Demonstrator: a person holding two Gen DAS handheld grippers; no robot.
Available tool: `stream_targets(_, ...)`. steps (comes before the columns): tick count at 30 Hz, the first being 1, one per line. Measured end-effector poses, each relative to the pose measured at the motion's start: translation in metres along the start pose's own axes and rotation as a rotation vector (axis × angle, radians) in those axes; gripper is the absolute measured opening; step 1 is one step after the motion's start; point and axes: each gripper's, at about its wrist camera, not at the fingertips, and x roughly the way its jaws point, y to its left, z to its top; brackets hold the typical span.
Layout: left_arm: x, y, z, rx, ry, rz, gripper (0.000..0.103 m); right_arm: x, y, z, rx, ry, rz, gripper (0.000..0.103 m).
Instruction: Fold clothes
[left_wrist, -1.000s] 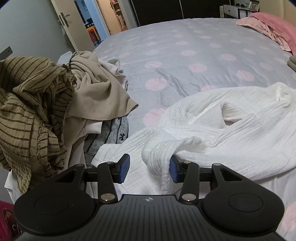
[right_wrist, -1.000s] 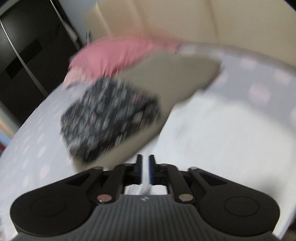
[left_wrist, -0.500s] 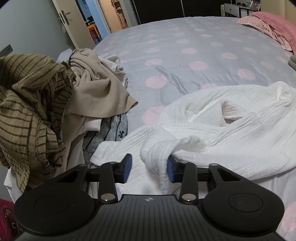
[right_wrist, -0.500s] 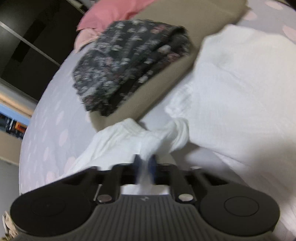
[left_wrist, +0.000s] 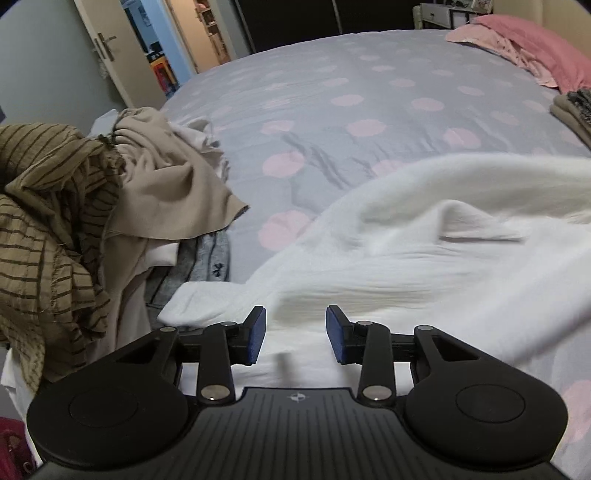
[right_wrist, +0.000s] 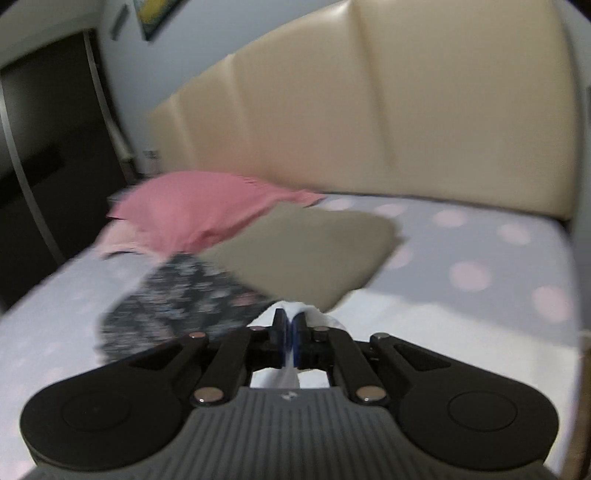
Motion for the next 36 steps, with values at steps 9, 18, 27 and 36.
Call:
stream_targets(9,-0.015,-0.006,-0.012,0.088,-0.054,-0.039,0.034,0.021,-0.013,-0.008,0.03,0.095,-0.052,0.004)
stream_targets(18,0.014,-0.061,-0.055,0.427,0.083,-0.11,0.049,0.02,-0.014,-0.01,0.021,0.123,-0.042,0.004)
stream_targets(27,0.04,-0.069,-0.077,0.463,0.197,-0.065,0.007,0.022,-0.013,-0.013,0.011,0.14,-0.037,0.004)
stream_targets(36,-0.042,-0.055,-0.042,0.371,0.073,-0.204,0.0,0.024,-0.017,-0.014,0.013,0.146,-0.058,0.004)
